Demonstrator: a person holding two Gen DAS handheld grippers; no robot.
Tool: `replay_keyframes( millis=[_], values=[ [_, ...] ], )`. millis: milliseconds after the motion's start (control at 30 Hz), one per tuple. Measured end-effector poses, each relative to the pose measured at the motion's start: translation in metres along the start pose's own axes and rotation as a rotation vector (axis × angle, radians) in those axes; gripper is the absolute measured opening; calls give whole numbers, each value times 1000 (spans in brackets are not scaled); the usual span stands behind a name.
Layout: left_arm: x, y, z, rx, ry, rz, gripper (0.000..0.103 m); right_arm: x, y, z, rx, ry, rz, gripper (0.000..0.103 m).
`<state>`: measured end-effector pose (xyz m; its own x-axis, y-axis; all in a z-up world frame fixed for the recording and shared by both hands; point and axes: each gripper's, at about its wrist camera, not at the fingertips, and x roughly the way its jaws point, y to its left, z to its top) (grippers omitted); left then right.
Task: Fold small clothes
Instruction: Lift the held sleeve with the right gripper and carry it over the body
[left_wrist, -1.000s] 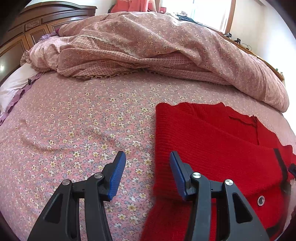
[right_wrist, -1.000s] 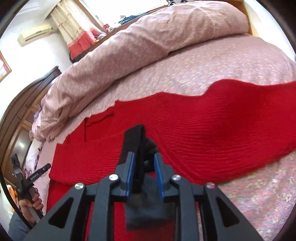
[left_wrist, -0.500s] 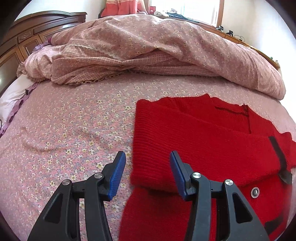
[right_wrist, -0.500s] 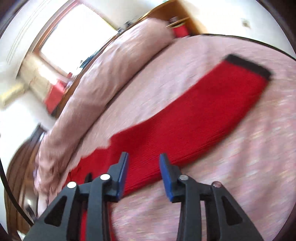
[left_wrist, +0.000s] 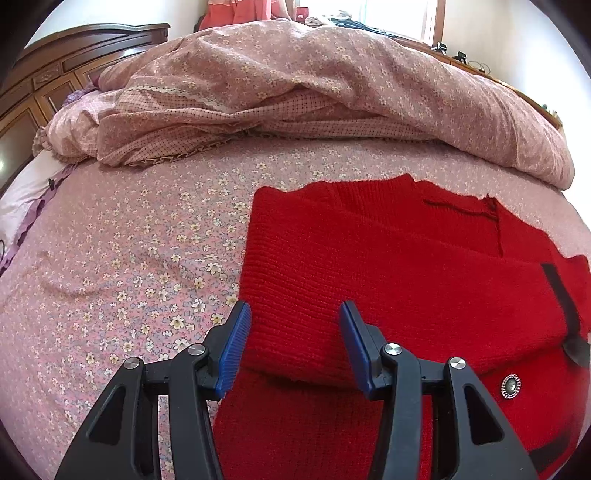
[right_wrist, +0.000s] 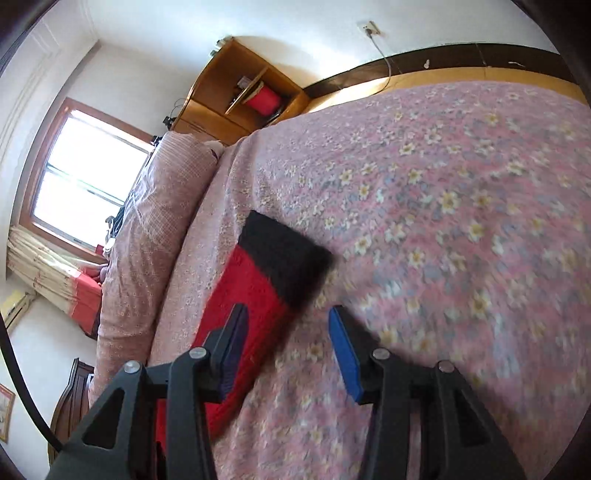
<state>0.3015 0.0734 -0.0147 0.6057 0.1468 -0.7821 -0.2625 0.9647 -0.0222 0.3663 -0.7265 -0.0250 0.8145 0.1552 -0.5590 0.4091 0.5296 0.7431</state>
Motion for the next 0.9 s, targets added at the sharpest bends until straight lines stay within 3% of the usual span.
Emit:
replay_keyframes(
  millis=[167,333,367,433,633,900],
  values=[
    [1,0,0,7,1,4,44,21,12,13,-92,-9,-12,48],
    [1,1,0,3,4,5,44,29,12,20,-69,-40,12,46],
    [1,1,1,0,5,3,44,27,11,21,-66,-38,15,42],
    [1,3,1,-7,9,1,44,26,8,21,-54,-31,4,12],
    [-6,8,5,-36,-12,-13,44,-3,-10,7,74,-67,6,11],
    [-13,12,5,-45,-24,-20,44,-57,17,1,124,-220,57,11]
  ],
)
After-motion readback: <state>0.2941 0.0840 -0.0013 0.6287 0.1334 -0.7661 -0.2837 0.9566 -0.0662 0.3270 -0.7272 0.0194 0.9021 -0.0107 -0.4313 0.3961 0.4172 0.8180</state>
